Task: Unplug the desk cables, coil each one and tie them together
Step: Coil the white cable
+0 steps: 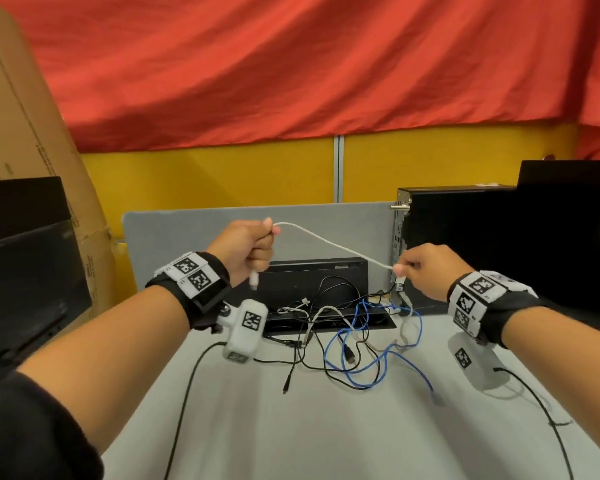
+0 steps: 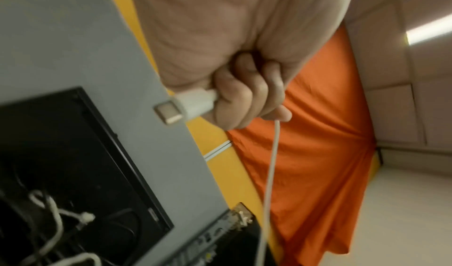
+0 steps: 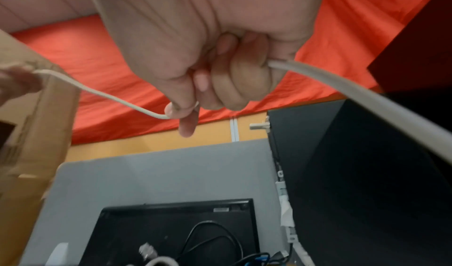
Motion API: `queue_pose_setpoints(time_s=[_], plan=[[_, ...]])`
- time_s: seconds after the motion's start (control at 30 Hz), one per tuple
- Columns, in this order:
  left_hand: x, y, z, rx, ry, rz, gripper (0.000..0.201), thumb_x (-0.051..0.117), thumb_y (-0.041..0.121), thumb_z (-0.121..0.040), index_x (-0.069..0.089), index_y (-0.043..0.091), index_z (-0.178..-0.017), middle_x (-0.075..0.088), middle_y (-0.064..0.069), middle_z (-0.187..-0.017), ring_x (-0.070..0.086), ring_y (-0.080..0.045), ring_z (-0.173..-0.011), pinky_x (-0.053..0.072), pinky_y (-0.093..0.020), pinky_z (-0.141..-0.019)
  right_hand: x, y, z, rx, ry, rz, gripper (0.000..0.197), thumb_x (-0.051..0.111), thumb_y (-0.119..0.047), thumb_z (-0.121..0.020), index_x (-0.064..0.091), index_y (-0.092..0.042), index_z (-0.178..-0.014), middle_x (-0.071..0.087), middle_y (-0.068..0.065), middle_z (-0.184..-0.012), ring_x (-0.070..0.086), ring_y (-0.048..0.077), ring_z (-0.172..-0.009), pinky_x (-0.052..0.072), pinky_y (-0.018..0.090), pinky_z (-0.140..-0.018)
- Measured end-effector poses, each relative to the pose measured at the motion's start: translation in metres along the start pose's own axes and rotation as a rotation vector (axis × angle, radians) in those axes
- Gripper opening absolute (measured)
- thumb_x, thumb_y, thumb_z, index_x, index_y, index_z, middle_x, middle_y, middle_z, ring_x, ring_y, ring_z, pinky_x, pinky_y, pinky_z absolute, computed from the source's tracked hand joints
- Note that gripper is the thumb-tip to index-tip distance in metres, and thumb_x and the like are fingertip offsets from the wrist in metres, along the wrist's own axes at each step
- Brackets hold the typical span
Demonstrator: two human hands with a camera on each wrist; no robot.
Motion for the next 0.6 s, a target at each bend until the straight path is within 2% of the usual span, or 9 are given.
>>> queue_pose_setpoints(time_s=[0.07, 0.13, 0.23, 0.3, 0.33, 0.37, 0.43, 0.5, 0.6], plan=[[0.01, 0.002, 0.0, 0.015, -0.03, 0.174, 0.023, 0.032, 0.007, -0.102, 0.055, 0.004, -0.104, 0.035, 0.006, -0.051, 0.024, -0.004, -0.04, 0.017, -0.018, -0.041, 0.02, -0.011, 0.006, -0.055, -0.139, 0.046, 0.021, 0.05, -0.035, -0.097, 0.063, -0.027, -0.082, 0.061, -0.005, -0.074, 0.058, 0.01, -0.068, 0.043, 0.023, -0.06], [0.018, 0.002, -0.002, 0.036, -0.033, 0.255, 0.027, 0.03, -0.005, -0.098, 0.051, -0.001, -0.115, 0.045, 0.003, -0.057, 0.029, -0.004, -0.042, 0.023, -0.016, -0.042, 0.034, -0.025, 0.014, -0.138, -0.241, 0.047, 0.025, 0.047, -0.031, -0.099, 0.063, -0.027, -0.08, 0.061, -0.006, -0.076, 0.057, 0.009, -0.071, 0.044, 0.023, -0.064], [0.023, 0.001, -0.002, 0.092, 0.036, 0.306, 0.029, 0.034, -0.011, -0.097, 0.046, -0.008, -0.124, 0.06, -0.007, -0.073, 0.05, -0.007, -0.05, 0.042, -0.017, -0.046, 0.043, -0.049, 0.029, -0.237, -0.32, 0.024, 0.03, 0.044, -0.028, -0.099, 0.062, -0.018, -0.078, 0.059, -0.002, -0.074, 0.052, 0.011, -0.067, 0.045, 0.025, -0.067], [0.024, -0.005, -0.002, 0.106, 0.061, 0.36, 0.033, 0.034, -0.016, -0.095, 0.043, -0.011, -0.127, 0.067, -0.018, -0.089, 0.07, -0.016, -0.072, 0.057, -0.022, -0.063, 0.045, -0.065, 0.037, -0.277, -0.371, 0.035, 0.032, 0.042, -0.029, -0.1, 0.06, -0.013, -0.078, 0.057, 0.001, -0.073, 0.05, 0.013, -0.066, 0.048, 0.031, -0.07], [0.024, -0.009, -0.003, 0.108, 0.06, 0.384, 0.035, 0.033, -0.019, -0.094, 0.041, -0.01, -0.127, 0.068, -0.022, -0.097, 0.072, -0.023, -0.087, 0.06, -0.027, -0.074, 0.044, -0.074, 0.041, -0.293, -0.393, 0.03, 0.035, 0.042, -0.031, -0.1, 0.058, -0.011, -0.077, 0.055, 0.003, -0.073, 0.049, 0.014, -0.065, 0.049, 0.034, -0.071], [0.025, -0.013, -0.003, 0.108, 0.061, 0.39, 0.039, 0.033, -0.021, -0.092, 0.04, -0.009, -0.128, 0.067, -0.024, -0.105, 0.07, -0.029, -0.099, 0.058, -0.032, -0.083, 0.042, -0.082, 0.044, -0.311, -0.411, 0.005, 0.038, 0.042, -0.033, -0.1, 0.055, -0.011, -0.073, 0.052, 0.003, -0.07, 0.046, 0.014, -0.063, 0.047, 0.034, -0.068], [0.026, -0.021, -0.003, 0.107, 0.086, 0.341, 0.046, 0.035, -0.025, -0.089, 0.037, -0.007, -0.132, 0.063, -0.025, -0.119, 0.063, -0.034, -0.113, 0.053, -0.039, -0.095, 0.035, -0.099, 0.05, -0.351, -0.43, -0.09, 0.044, 0.043, -0.038, -0.099, 0.043, -0.017, -0.06, 0.04, 0.0, -0.061, 0.037, 0.012, -0.055, 0.037, 0.028, -0.058], [0.024, -0.029, -0.004, 0.081, 0.136, 0.276, 0.05, 0.039, -0.025, -0.087, 0.04, -0.007, -0.134, 0.058, -0.026, -0.128, 0.06, -0.033, -0.118, 0.049, -0.042, -0.1, 0.026, -0.112, 0.052, -0.386, -0.416, -0.173, 0.048, 0.046, -0.039, -0.098, 0.035, -0.019, -0.056, 0.032, -0.003, -0.056, 0.03, 0.01, -0.049, 0.03, 0.021, -0.052], [0.026, -0.037, -0.001, 0.029, 0.145, 0.139, 0.048, 0.044, -0.022, -0.088, 0.048, -0.002, -0.131, 0.056, -0.025, -0.13, 0.059, -0.032, -0.119, 0.045, -0.046, -0.104, 0.013, -0.121, 0.05, -0.395, -0.357, -0.297, 0.05, 0.05, -0.035, -0.097, 0.032, -0.02, -0.054, 0.028, -0.006, -0.05, 0.027, 0.006, -0.045, 0.027, 0.017, -0.047]])
Point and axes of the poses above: each hand's wrist, its own z-axis away from the middle knuckle, its own x-axis out of the palm, y = z × x, the point moved 4 cm from there along -z, towards the middle knuckle
